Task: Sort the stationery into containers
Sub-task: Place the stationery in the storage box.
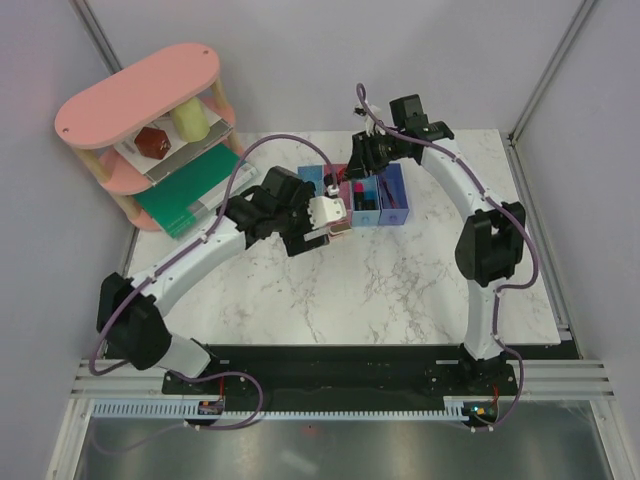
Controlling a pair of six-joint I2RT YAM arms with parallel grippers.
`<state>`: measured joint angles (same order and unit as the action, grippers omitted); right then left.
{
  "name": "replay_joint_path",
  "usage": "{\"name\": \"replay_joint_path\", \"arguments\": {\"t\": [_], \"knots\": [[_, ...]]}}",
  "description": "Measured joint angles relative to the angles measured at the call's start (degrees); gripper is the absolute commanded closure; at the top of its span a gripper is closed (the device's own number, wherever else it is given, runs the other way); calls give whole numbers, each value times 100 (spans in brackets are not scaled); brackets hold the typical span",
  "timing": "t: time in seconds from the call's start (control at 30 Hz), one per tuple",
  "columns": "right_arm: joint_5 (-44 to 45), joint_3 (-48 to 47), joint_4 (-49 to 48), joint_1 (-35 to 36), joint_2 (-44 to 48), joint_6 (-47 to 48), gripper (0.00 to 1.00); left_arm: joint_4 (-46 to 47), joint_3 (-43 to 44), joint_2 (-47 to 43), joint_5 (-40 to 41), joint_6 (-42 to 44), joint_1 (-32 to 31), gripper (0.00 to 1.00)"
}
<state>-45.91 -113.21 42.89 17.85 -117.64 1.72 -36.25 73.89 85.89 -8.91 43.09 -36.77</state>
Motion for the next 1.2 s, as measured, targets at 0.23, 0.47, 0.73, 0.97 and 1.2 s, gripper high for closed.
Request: {"name": "replay_joint_path", "arguments": {"t": [0.23,0.47,0.73,0.97,1.2], "knots": [[1788,-1364,247,55,-1268,761,57,-57,-614,-1228,522,-350,0,0],[2428,-1875,348,212,-1847,1279,57,-319,-977,-1937,981,-350,0,0],[2686,-1937,400,417,-1904,1464,56,-442,-1045,-2055,1091,-352,0,0],[2931,-1665,361,575,-1884,1644,50,-442,-1051,-1971,1080,-358,0,0],[3088,-1622,302,787,-1884,1698,48,-442,-1054,-1967,1034,-387,0,0]]}}
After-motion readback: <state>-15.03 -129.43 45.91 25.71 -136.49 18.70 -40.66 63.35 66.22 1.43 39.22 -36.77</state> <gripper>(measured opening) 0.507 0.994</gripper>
